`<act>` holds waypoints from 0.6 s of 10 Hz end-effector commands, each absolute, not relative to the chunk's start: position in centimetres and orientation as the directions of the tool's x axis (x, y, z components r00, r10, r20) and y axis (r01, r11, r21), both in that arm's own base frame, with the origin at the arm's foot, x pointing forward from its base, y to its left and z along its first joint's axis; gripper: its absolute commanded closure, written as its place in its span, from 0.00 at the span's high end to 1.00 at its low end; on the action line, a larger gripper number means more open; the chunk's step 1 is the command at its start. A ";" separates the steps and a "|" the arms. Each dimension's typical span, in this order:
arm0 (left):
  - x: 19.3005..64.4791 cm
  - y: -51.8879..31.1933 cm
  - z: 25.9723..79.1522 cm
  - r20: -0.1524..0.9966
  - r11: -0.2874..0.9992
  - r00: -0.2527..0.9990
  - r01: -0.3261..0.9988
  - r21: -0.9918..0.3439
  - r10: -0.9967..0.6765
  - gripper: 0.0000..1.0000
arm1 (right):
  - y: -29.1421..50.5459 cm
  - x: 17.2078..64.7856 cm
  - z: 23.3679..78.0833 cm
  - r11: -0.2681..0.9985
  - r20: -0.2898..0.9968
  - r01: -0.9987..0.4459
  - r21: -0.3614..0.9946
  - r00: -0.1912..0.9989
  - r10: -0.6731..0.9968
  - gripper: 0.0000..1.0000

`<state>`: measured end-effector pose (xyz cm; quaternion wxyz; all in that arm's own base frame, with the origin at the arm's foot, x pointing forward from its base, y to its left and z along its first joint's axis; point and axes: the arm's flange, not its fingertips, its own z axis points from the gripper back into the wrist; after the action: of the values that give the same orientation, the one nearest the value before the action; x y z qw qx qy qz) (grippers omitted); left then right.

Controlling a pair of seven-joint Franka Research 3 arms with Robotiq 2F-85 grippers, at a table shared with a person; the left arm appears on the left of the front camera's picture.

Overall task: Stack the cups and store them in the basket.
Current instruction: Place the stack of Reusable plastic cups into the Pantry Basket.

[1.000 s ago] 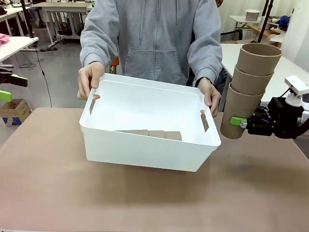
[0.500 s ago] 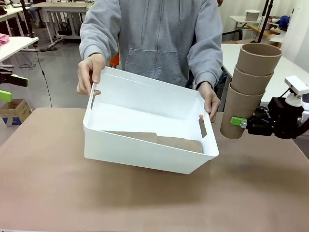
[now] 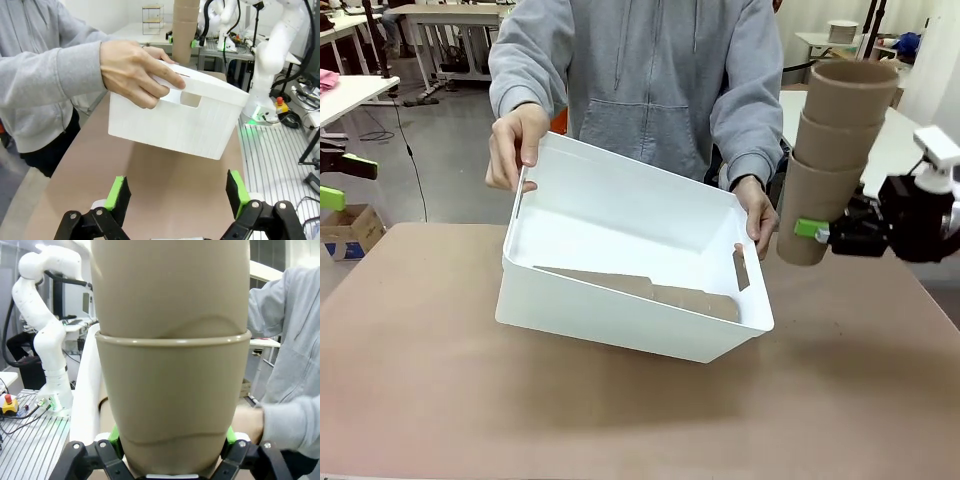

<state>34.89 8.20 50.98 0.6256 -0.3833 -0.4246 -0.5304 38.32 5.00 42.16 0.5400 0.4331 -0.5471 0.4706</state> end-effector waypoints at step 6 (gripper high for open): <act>34.9 8.2 51.2 0.946 0.140 0.067 0.990 -0.024 -0.316 1.00 | 17.5 41.6 51.8 0.262 0.897 -0.962 -0.081 0.044 0.440 0.83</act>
<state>34.91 8.20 50.98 0.6259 -0.3833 -0.4243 -0.5304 39.63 16.77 51.28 0.6357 0.3009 -0.4691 0.5342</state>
